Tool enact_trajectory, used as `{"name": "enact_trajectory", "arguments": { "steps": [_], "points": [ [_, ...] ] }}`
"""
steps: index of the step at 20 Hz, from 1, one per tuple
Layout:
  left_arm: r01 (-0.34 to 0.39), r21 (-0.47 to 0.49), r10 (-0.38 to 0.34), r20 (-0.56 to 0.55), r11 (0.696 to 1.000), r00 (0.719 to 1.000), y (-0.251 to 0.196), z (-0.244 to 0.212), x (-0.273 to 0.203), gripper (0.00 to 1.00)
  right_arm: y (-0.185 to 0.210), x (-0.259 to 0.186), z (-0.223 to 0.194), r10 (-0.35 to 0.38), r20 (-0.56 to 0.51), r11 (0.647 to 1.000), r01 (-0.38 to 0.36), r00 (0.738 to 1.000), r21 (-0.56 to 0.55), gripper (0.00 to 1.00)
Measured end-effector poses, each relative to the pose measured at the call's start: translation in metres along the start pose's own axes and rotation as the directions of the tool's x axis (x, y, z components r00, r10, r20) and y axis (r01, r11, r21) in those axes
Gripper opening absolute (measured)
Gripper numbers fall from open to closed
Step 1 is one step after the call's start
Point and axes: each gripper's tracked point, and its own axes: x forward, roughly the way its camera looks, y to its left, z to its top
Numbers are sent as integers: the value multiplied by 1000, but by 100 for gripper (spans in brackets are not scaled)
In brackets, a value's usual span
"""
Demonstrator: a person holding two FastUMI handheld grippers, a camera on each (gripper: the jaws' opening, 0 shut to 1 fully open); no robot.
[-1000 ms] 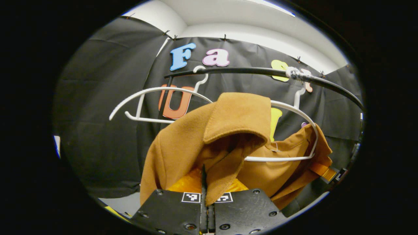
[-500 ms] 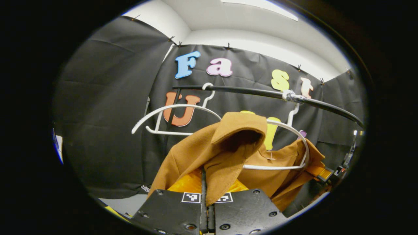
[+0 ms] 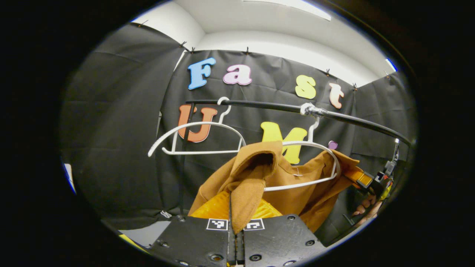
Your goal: Grasp the clothes on the hanger with both hands and then place them into the laundry hamper below.
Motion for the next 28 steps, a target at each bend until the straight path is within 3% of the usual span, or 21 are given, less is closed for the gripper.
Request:
{"name": "enact_trajectory", "arguments": {
  "steps": [1,2,8,9,10,16,20,28],
  "points": [
    [-11,-3,11,14,1000,1000,6,6,1,1,-1,2,4,3,3,1000,-3,1000,10,5],
    [-20,-4,20,18,1000,1000,12,11,4,5,-3,4,6,-3,-1,1000,3,1000,10,5],
    [-51,10,51,32,999,998,37,26,21,6,-13,22,20,4,-13,999,-3,1000,49,5],
    [-57,17,56,35,998,998,43,30,22,1,-18,25,23,-6,-14,999,6,1000,50,6],
    [-60,13,59,41,998,997,47,34,25,6,-20,28,23,-4,-18,999,5,1000,54,6],
    [-69,0,69,53,998,996,82,46,39,5,-19,50,6,40,-85,996,-33,996,80,6],
    [-42,-52,42,-3,998,999,95,29,54,5,-18,63,-9,78,-122,991,-63,989,121,5],
    [-2,-83,-7,-106,997,994,106,-19,65,5,-53,77,-40,30,-197,991,-3,980,134,6]
  ]
}}
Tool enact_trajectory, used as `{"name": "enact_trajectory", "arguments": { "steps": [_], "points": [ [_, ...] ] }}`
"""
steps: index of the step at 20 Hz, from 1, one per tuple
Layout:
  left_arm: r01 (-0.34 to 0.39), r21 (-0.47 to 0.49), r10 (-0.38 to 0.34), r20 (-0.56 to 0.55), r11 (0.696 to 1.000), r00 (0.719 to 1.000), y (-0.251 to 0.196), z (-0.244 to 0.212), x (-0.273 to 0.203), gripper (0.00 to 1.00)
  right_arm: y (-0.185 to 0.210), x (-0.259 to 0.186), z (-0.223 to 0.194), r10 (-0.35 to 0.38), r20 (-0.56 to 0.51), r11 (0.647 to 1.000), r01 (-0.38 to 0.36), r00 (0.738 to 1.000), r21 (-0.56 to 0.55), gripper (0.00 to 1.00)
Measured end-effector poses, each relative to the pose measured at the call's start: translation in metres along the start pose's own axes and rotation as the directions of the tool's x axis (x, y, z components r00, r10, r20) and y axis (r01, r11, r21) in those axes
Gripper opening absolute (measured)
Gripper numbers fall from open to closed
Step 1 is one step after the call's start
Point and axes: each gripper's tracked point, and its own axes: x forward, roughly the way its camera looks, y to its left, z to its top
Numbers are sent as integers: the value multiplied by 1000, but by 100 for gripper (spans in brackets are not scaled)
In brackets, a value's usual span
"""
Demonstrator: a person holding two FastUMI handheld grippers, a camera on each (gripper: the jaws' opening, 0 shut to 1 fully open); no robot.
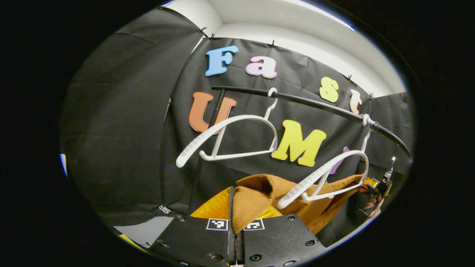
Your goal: Grasp the clothes on the hanger with both hands and then place them into the laundry hamper below.
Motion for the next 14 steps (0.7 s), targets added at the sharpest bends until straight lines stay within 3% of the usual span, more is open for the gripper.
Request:
{"name": "enact_trajectory", "arguments": {
  "steps": [5,14],
  "points": [
    [4,22,-2,-62,1000,998,1,-31,5,6,-34,-4,-26,-71,-45,997,71,996,1,6],
    [-21,10,22,-126,1000,992,-8,-77,-23,5,-50,-35,-80,-102,-149,995,103,983,-2,6]
  ]
}}
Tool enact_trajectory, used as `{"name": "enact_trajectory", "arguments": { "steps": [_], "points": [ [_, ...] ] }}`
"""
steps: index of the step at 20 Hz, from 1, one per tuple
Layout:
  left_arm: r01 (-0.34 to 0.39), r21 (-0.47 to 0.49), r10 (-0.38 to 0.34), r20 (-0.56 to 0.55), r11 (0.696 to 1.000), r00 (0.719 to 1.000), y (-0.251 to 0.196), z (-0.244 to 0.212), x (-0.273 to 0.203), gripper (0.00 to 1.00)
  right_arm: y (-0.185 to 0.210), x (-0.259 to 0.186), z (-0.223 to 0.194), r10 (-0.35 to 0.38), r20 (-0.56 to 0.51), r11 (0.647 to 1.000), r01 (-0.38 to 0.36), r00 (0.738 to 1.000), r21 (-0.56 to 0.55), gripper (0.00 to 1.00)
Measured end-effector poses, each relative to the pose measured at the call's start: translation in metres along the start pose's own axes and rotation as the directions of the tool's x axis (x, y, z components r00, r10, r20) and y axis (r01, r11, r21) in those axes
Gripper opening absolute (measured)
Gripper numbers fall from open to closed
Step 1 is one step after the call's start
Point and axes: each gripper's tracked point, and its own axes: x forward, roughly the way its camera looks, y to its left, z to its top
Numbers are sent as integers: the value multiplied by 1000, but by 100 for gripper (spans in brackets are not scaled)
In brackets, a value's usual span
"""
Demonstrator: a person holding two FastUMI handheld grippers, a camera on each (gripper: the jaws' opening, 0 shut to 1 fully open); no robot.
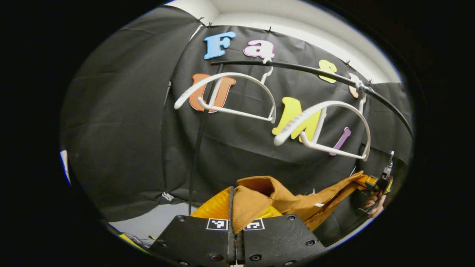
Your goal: Grasp the clothes on the hanger with both hands and then place them into the laundry hamper below.
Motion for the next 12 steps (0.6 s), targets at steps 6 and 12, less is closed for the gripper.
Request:
{"name": "enact_trajectory", "arguments": {
  "steps": [6,12],
  "points": [
    [21,20,-20,-43,1000,999,-21,-31,-22,5,7,-13,-50,16,-98,1000,-18,995,-20,5],
    [76,82,-71,-64,994,995,-62,-48,-39,5,31,-33,-88,55,-187,992,-75,981,-98,5]
  ]
}}
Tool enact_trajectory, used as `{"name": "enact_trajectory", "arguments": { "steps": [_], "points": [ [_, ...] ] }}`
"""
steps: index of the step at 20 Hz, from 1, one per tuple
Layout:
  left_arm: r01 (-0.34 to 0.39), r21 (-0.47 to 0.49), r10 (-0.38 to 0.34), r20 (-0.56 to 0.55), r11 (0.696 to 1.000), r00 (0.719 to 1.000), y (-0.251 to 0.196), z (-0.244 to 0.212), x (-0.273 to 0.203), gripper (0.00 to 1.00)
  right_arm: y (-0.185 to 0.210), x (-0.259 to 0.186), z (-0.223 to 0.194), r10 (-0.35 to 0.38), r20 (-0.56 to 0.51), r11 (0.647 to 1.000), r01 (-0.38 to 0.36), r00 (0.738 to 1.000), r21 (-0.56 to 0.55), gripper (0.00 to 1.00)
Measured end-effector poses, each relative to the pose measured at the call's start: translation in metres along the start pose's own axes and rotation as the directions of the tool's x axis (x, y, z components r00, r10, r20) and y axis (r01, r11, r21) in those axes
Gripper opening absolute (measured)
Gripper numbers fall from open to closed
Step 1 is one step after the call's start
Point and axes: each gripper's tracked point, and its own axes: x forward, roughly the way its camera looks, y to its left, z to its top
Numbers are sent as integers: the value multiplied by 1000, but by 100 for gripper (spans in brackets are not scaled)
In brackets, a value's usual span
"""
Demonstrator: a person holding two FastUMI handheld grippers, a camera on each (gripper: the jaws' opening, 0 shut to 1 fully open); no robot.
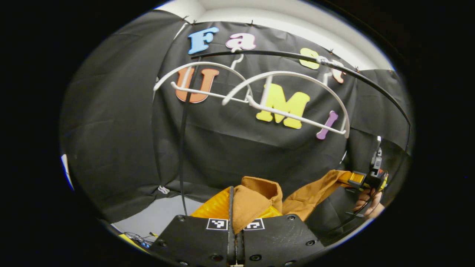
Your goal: Grasp the clothes on the hanger with both hands and then place them into the laundry hamper below.
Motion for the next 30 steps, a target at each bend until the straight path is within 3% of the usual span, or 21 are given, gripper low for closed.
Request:
{"name": "enact_trajectory", "arguments": {
  "steps": [11,17,24,30],
  "points": [
    [158,100,-159,2,982,987,-83,24,-12,5,100,-35,-22,144,-92,966,-160,985,-202,6],
    [221,99,-221,-12,970,975,-111,15,-9,5,131,-35,-58,201,-178,949,-236,963,-207,5],
    [250,39,-246,-78,968,966,-107,-29,3,5,119,-16,-107,174,-268,968,-214,948,-131,5],
    [250,-40,-254,-170,967,952,-93,-83,31,5,76,6,-148,84,-334,988,-121,939,-94,5]
  ]
}}
